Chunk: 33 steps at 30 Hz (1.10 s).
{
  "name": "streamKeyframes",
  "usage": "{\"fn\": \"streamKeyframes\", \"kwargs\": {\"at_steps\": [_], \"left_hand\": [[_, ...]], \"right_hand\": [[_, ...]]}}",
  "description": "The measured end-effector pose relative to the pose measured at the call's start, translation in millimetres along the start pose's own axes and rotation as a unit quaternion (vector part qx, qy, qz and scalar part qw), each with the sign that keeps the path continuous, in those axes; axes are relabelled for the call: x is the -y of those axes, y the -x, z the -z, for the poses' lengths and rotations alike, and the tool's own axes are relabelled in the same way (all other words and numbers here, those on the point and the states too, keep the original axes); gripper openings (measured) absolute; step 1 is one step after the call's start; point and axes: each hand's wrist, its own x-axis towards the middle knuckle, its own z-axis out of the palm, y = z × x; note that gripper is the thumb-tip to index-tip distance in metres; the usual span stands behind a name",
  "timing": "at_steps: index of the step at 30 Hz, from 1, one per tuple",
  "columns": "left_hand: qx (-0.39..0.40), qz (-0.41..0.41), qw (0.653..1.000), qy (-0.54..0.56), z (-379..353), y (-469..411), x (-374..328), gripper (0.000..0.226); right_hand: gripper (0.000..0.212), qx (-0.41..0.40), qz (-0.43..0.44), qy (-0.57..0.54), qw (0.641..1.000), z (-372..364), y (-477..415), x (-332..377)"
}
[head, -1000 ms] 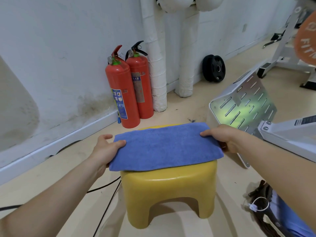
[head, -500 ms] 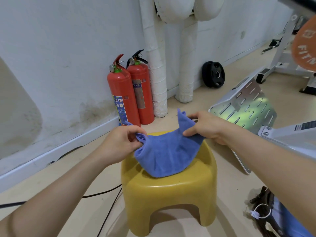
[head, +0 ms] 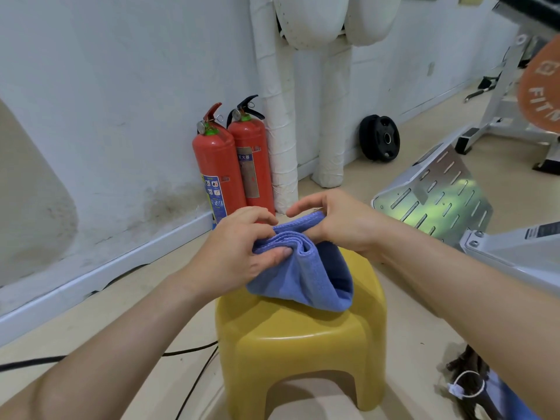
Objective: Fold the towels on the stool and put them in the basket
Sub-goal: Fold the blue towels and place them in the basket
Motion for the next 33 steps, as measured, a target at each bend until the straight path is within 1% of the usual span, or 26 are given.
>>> {"fn": "streamKeyframes", "kwargs": {"at_steps": [3, 5, 8, 9, 10, 11, 13, 15, 17, 19, 21, 22, 24, 26, 28, 29, 31, 32, 33], "left_hand": [[-0.006, 0.016, 0.999, 0.042, 1.3, -0.1, -5.2, 0.042], [-0.014, 0.027, 0.998, 0.05, 2.8, 0.6, -6.8, 0.042], [-0.046, 0.039, 0.997, 0.048, 4.7, 2.1, -9.8, 0.038], [-0.054, 0.042, 0.997, 0.044, 5.0, 2.2, -10.2, 0.038], [-0.058, 0.048, 0.996, 0.042, 5.1, 2.6, -10.4, 0.037], [-0.061, 0.055, 0.996, 0.044, 4.8, 2.6, -9.8, 0.037], [-0.064, 0.07, 0.994, 0.05, 4.0, 2.8, -8.8, 0.037], [-0.069, 0.078, 0.993, 0.047, 2.3, 2.1, -8.3, 0.035], [-0.071, 0.076, 0.994, 0.037, 1.9, 1.2, -6.9, 0.032], [-0.096, 0.055, 0.994, 0.0, 3.8, 1.3, -4.3, 0.029], [-0.135, 0.03, 0.988, -0.061, 5.5, 3.9, -4.5, 0.034], [-0.139, 0.015, 0.986, -0.088, 5.1, 6.1, -5.5, 0.036], [-0.112, -0.012, 0.985, -0.129, -0.2, 11.3, -8.0, 0.036], [-0.093, -0.032, 0.983, -0.157, -7.2, 15.5, -9.2, 0.029], [-0.103, -0.064, 0.973, -0.195, -10.0, 17.1, -10.9, 0.02], [-0.106, -0.087, 0.968, -0.209, -10.6, 17.8, -13.2, 0.02], [-0.079, -0.134, 0.97, -0.189, -11.4, 19.2, -20.2, 0.026], [-0.053, -0.136, 0.976, -0.162, -11.9, 19.7, -23.7, 0.031], [-0.027, -0.118, 0.983, -0.137, -12.2, 20.0, -26.3, 0.037]], "right_hand": [[0.033, 0.013, 0.003, -0.007, 1.0, 3.0, 0.6, 4.1], [0.028, 0.026, 0.006, -0.005, 1.0, 4.8, 1.0, 7.2], [0.019, 0.046, 0.005, -0.008, 0.999, 5.6, 2.7, 14.7], [0.019, 0.059, 0.005, -0.013, 0.998, 6.5, 4.6, 17.7], [0.027, 0.078, 0.009, -0.009, 0.997, 7.8, 6.1, 19.4], [0.034, 0.099, 0.017, 0.009, 0.995, 9.3, 8.5, 21.3], [0.046, 0.121, 0.046, 0.083, 0.988, 9.9, 11.7, 23.2], [0.052, 0.098, 0.079, 0.162, 0.979, 6.9, 11.1, 22.4], [0.047, 0.059, 0.097, 0.178, 0.977, 4.5, 8.1, 20.8], [0.043, 0.038, 0.084, 0.145, 0.985, 7.5, 6.4, 15.4], [0.042, 0.024, 0.051, 0.107, 0.993, 13.8, 5.7, 5.8], [0.042, 0.021, 0.035, 0.09, 0.995, 16.2, 6.1, 1.2], [0.042, 0.023, 0.016, 0.06, 0.998, 18.7, 7.5, -4.7], [0.041, 0.025, 0.005, 0.044, 0.999, 19.5, 7.7, -7.3], [0.04, 0.02, 0.004, 0.039, 0.999, 19.6, 7.4, -8.5], [0.039, 0.016, 0.004, 0.036, 0.999, 19.5, 7.1, -9.3], [0.037, 0.009, 0.002, 0.03, 1.0, 19.7, 6.1, -11.7], [0.037, 0.008, 0.0, 0.027, 1.0, 20.0, 5.5, -12.9], [0.036, 0.008, -0.001, 0.024, 1.0, 20.3, 5.4, -13.6]]}}
